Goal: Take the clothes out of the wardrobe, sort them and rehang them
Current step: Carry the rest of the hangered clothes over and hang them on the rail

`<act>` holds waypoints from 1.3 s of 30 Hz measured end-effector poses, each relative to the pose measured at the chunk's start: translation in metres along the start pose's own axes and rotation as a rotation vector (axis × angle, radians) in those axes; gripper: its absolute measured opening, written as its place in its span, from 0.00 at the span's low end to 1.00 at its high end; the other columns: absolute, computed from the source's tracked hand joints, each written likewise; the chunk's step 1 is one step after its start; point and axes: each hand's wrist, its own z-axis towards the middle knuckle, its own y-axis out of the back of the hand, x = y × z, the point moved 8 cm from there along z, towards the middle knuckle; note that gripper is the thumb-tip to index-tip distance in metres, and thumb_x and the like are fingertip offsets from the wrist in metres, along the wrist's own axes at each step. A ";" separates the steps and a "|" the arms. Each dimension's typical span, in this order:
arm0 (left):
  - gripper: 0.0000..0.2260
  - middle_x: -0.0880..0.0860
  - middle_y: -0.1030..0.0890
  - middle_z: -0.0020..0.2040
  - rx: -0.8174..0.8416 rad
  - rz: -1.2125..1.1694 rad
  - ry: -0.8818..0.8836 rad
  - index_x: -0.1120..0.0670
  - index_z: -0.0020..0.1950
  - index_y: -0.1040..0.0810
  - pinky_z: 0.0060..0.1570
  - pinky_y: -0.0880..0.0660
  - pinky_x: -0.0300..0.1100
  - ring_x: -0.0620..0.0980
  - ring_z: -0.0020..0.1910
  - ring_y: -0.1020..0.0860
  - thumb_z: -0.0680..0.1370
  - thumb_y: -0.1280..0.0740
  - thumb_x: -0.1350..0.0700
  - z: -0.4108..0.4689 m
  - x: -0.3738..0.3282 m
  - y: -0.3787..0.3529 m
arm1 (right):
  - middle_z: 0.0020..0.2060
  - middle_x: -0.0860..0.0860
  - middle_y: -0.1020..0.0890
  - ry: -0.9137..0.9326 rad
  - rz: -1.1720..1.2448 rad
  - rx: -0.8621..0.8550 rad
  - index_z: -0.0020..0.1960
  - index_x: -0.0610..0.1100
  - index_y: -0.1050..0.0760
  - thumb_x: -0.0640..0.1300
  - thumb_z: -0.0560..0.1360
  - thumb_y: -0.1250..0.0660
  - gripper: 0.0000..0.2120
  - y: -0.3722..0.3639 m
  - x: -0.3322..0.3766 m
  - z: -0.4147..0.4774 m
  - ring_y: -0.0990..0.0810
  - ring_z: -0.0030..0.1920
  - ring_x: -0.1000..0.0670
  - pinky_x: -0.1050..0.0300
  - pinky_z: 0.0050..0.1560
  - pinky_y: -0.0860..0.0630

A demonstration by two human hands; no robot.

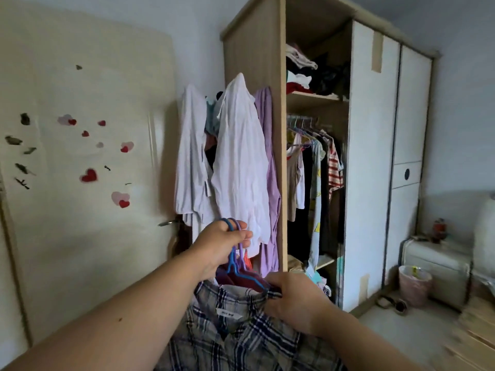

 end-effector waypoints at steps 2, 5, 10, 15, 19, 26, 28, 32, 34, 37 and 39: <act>0.05 0.53 0.17 0.50 0.054 -0.038 0.031 0.53 0.49 0.22 0.58 0.27 0.52 0.48 0.49 0.19 0.77 0.34 0.62 0.043 0.017 0.001 | 0.40 0.54 0.19 -0.060 -0.062 -0.052 0.52 0.55 0.24 0.53 0.63 0.36 0.18 -0.004 -0.015 0.037 0.21 0.41 0.52 0.58 0.38 0.25; 0.09 0.48 0.18 0.50 0.141 -0.092 0.029 0.53 0.54 0.23 0.63 0.29 0.51 0.48 0.52 0.20 0.78 0.36 0.64 0.111 0.036 -0.005 | 0.39 0.54 0.20 -0.197 -0.107 -0.140 0.52 0.55 0.23 0.53 0.63 0.36 0.18 -0.006 -0.039 0.087 0.22 0.39 0.52 0.59 0.37 0.25; 0.09 0.47 0.20 0.58 0.342 0.015 -0.066 0.49 0.58 0.25 0.65 0.31 0.48 0.48 0.59 0.24 0.78 0.36 0.58 0.197 0.040 -0.039 | 0.30 0.53 0.23 -0.385 -0.148 -0.250 0.40 0.61 0.26 0.54 0.60 0.37 0.09 0.010 -0.081 0.135 0.23 0.33 0.53 0.58 0.31 0.28; 0.06 0.43 0.19 0.52 0.396 0.066 -0.248 0.42 0.49 0.24 0.54 0.26 0.44 0.46 0.55 0.21 0.74 0.34 0.52 0.267 0.022 -0.076 | 0.30 0.54 0.21 -0.458 -0.241 -0.389 0.47 0.63 0.28 0.56 0.59 0.38 0.16 0.053 -0.110 0.172 0.24 0.31 0.57 0.60 0.26 0.31; 0.04 0.48 0.16 0.47 0.384 0.115 -0.360 0.43 0.40 0.25 0.55 0.23 0.53 0.51 0.49 0.18 0.75 0.33 0.51 0.326 0.004 -0.121 | 0.32 0.53 0.20 -0.531 -0.246 -0.466 0.46 0.60 0.23 0.58 0.58 0.38 0.17 0.089 -0.147 0.206 0.23 0.33 0.54 0.58 0.33 0.24; 0.05 0.49 0.16 0.40 0.363 0.154 -0.459 0.46 0.42 0.25 0.49 0.21 0.54 0.50 0.43 0.17 0.76 0.33 0.55 0.434 -0.010 -0.214 | 0.35 0.54 0.19 -0.593 -0.302 -0.469 0.44 0.56 0.20 0.59 0.59 0.37 0.17 0.155 -0.242 0.273 0.22 0.36 0.54 0.57 0.36 0.23; 0.04 0.46 0.17 0.40 0.386 0.154 -0.459 0.45 0.43 0.25 0.49 0.20 0.54 0.50 0.42 0.17 0.76 0.33 0.55 0.466 -0.011 -0.238 | 0.35 0.55 0.19 -0.614 -0.308 -0.458 0.41 0.56 0.20 0.57 0.60 0.35 0.12 0.174 -0.268 0.292 0.22 0.36 0.55 0.56 0.37 0.22; 0.03 0.48 0.16 0.42 0.403 0.081 -0.462 0.48 0.48 0.23 0.49 0.20 0.50 0.49 0.42 0.17 0.76 0.34 0.56 0.523 -0.024 -0.278 | 0.29 0.57 0.23 -0.617 -0.336 -0.436 0.36 0.56 0.22 0.55 0.62 0.34 0.05 0.212 -0.302 0.329 0.25 0.32 0.60 0.62 0.29 0.29; 0.03 0.48 0.17 0.41 0.392 0.066 -0.485 0.49 0.48 0.23 0.48 0.20 0.47 0.48 0.41 0.17 0.76 0.34 0.56 0.548 -0.031 -0.296 | 0.29 0.58 0.23 -0.611 -0.353 -0.464 0.38 0.56 0.20 0.56 0.61 0.35 0.09 0.232 -0.319 0.346 0.25 0.31 0.61 0.64 0.28 0.31; 0.02 0.48 0.17 0.38 0.390 0.060 -0.509 0.50 0.45 0.23 0.48 0.20 0.50 0.49 0.40 0.17 0.76 0.33 0.57 0.582 -0.039 -0.322 | 0.28 0.57 0.22 -0.608 -0.378 -0.500 0.36 0.57 0.21 0.59 0.58 0.37 0.11 0.254 -0.347 0.368 0.24 0.30 0.59 0.62 0.27 0.29; 0.03 0.50 0.17 0.40 0.401 0.054 -0.527 0.50 0.43 0.23 0.48 0.20 0.53 0.52 0.41 0.17 0.76 0.33 0.57 0.605 -0.042 -0.339 | 0.29 0.56 0.21 -0.621 -0.383 -0.526 0.36 0.58 0.21 0.58 0.58 0.36 0.10 0.267 -0.370 0.384 0.23 0.31 0.58 0.59 0.29 0.27</act>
